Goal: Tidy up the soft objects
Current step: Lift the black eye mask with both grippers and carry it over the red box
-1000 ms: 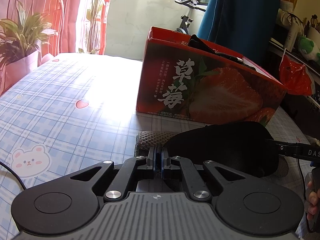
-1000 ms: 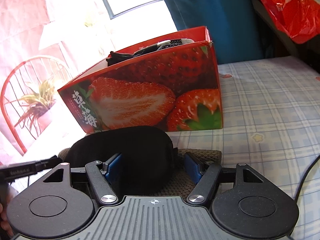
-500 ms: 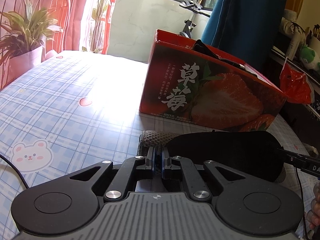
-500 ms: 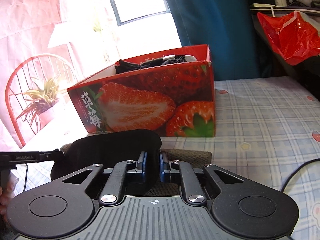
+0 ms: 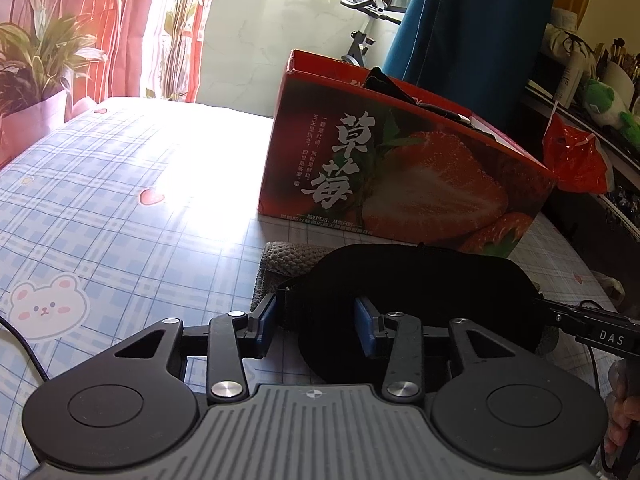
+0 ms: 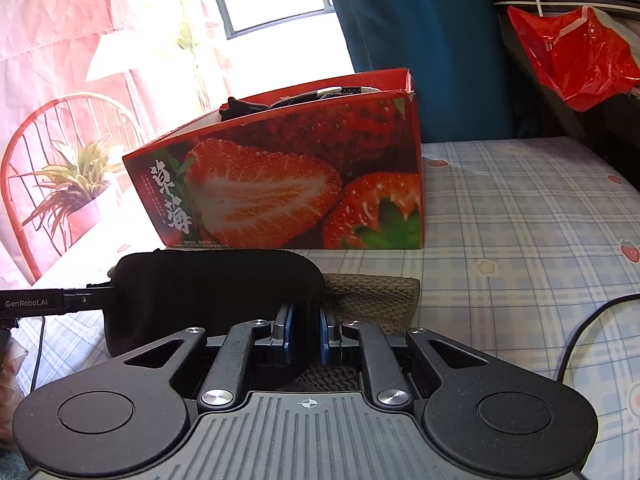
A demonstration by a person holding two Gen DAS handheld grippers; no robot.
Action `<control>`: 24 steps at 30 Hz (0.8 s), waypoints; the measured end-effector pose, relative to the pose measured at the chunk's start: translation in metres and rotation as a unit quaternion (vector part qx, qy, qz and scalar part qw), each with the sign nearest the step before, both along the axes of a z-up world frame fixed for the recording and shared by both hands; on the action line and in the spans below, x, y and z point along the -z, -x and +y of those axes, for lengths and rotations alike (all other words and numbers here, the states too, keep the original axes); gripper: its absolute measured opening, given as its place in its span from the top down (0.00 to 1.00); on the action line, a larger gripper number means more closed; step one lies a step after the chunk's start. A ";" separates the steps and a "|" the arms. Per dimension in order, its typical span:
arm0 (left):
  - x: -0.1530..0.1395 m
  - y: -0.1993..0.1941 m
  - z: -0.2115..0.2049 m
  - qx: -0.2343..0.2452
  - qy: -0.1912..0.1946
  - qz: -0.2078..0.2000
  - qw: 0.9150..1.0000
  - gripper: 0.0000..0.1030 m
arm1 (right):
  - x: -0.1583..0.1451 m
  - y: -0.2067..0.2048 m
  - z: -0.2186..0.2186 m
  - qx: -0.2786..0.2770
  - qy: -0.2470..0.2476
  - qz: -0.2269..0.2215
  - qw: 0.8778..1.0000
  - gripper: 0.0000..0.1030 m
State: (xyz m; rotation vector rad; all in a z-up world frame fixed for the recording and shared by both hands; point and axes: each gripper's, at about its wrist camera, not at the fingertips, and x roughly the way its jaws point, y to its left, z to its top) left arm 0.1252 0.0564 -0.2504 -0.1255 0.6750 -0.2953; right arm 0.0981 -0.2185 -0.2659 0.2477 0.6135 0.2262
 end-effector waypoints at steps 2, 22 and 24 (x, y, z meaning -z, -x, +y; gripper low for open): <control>0.001 0.000 0.000 0.000 0.001 0.003 1.000 0.57 | 0.000 0.001 0.000 0.000 -0.001 0.000 1.000 0.88; 0.008 -0.002 -0.003 0.009 0.003 0.011 1.000 0.49 | 0.011 -0.010 -0.007 0.002 -0.064 0.010 0.998 0.66; 0.009 -0.001 -0.003 0.008 0.007 0.012 1.000 0.49 | 0.013 -0.011 -0.010 0.004 -0.078 0.014 0.997 0.65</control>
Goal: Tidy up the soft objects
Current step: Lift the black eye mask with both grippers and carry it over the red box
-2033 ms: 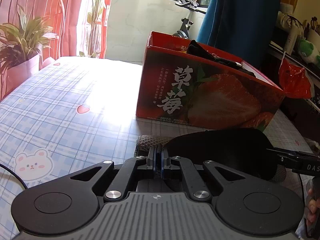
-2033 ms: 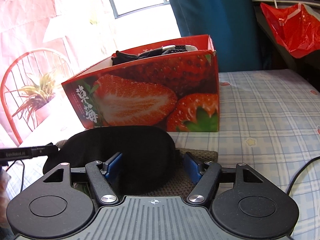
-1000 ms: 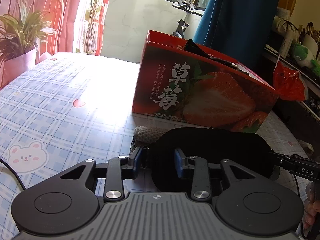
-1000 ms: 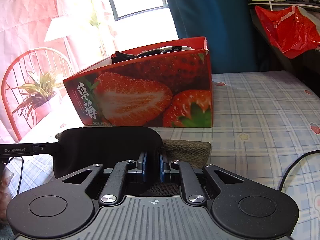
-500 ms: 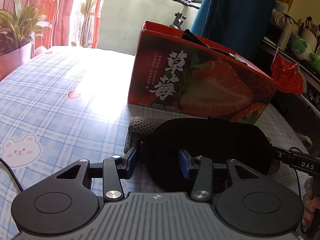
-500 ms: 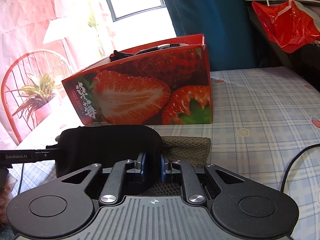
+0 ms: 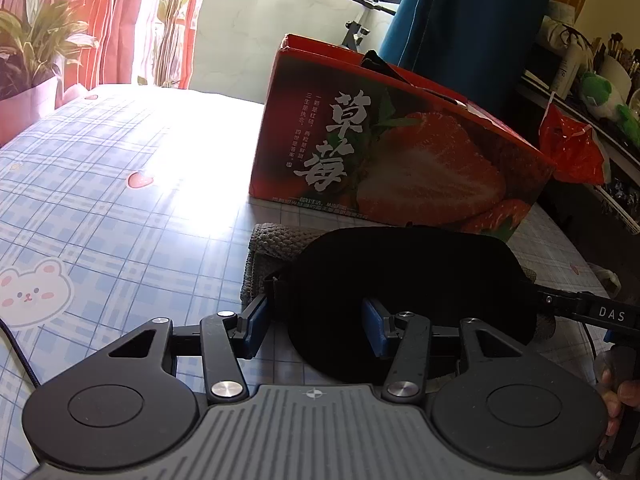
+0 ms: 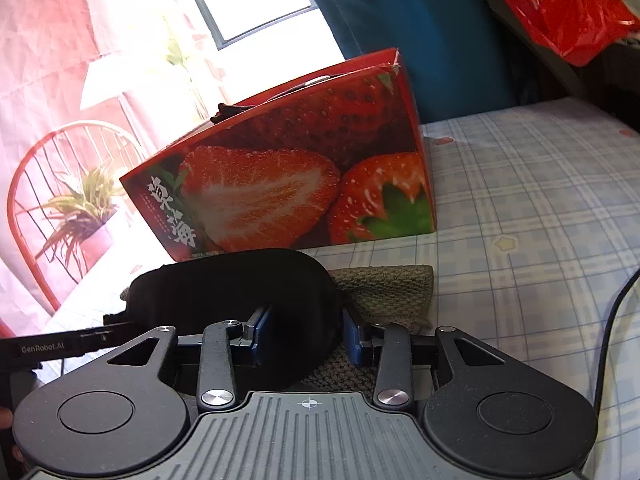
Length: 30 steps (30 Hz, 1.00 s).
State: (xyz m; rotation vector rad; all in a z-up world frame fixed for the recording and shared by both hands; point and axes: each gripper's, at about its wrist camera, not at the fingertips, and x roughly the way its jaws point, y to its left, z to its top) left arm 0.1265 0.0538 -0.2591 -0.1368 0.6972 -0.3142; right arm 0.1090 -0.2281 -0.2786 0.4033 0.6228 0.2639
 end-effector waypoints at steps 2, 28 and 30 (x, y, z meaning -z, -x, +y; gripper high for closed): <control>0.000 0.000 0.000 0.000 0.002 0.000 1.000 0.49 | 0.000 -0.001 -0.001 -0.002 -0.005 0.001 1.000 0.64; -0.064 0.019 0.001 -0.039 -0.006 -0.136 0.990 0.95 | -0.064 0.009 -0.004 -0.015 0.022 -0.086 0.996 0.92; -0.076 0.019 0.001 -0.039 -0.005 -0.152 0.988 0.95 | -0.077 0.006 -0.005 -0.017 0.025 -0.102 0.994 0.92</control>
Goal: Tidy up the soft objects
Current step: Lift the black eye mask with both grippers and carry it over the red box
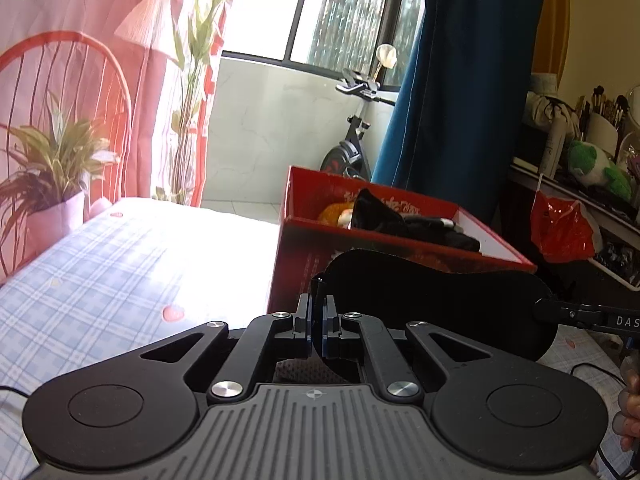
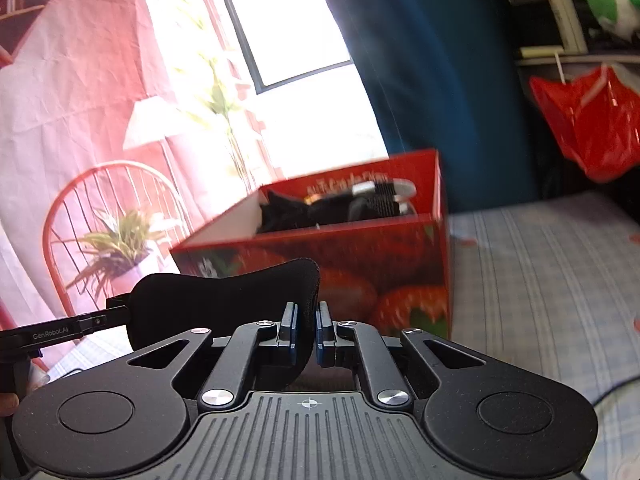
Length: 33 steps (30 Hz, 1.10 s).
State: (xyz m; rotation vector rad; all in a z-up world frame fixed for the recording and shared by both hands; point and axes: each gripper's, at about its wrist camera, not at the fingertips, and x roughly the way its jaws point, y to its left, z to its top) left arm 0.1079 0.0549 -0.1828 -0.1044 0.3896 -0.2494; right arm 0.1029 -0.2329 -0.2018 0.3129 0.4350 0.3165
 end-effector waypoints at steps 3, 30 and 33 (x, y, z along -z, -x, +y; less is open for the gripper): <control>-0.020 -0.007 -0.004 0.002 -0.005 -0.027 1.000 0.95 | -0.021 -0.008 -0.001 -0.003 0.009 -0.022 1.000 0.92; -0.073 -0.212 -0.090 0.013 -0.068 -0.006 0.998 0.95 | -0.069 -0.210 0.000 0.043 0.121 -0.019 0.991 0.93; -0.060 -0.223 -0.088 0.014 -0.081 0.029 0.996 0.95 | -0.055 -0.227 0.001 0.043 0.125 0.023 0.991 0.93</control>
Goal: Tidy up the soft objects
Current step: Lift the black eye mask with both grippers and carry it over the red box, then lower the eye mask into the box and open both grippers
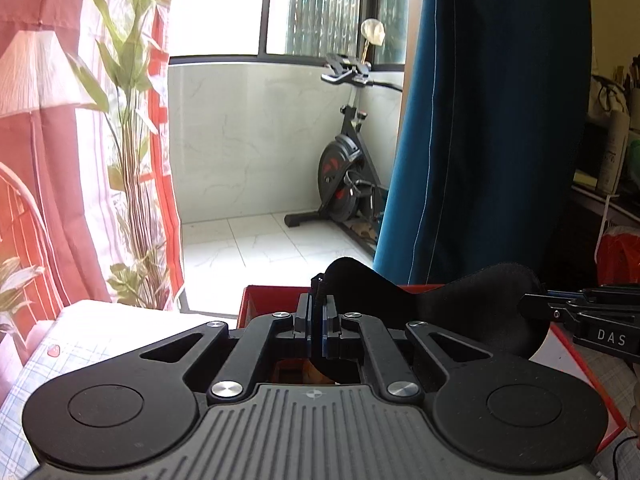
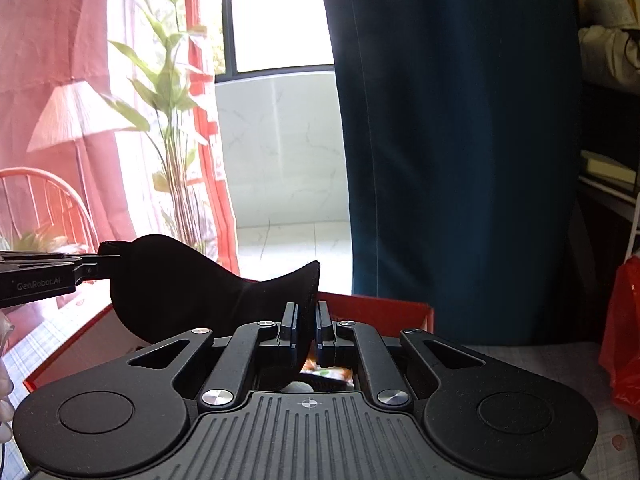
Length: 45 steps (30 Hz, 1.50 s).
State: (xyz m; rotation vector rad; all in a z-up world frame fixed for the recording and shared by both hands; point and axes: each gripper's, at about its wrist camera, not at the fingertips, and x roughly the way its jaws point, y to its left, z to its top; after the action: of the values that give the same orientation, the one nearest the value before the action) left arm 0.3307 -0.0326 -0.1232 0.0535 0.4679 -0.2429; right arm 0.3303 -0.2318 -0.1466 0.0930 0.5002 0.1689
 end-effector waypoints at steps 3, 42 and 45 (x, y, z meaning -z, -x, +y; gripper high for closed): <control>0.012 -0.009 0.000 0.003 -0.018 0.023 1.000 0.95 | 0.012 -0.011 0.001 0.007 -0.005 0.029 1.000 0.93; 0.004 0.118 0.047 0.065 0.001 0.023 0.998 0.41 | -0.005 0.126 0.009 -0.032 0.012 -0.007 0.999 0.64; 0.020 0.132 0.053 0.060 -0.002 0.034 0.998 0.38 | 0.006 0.143 0.009 -0.033 0.004 -0.001 0.999 0.64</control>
State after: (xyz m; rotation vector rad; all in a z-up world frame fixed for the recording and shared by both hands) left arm 0.1986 0.0201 -0.1436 0.0786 0.5332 -0.3628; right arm 0.1874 -0.2224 -0.1522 0.0690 0.5024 0.2306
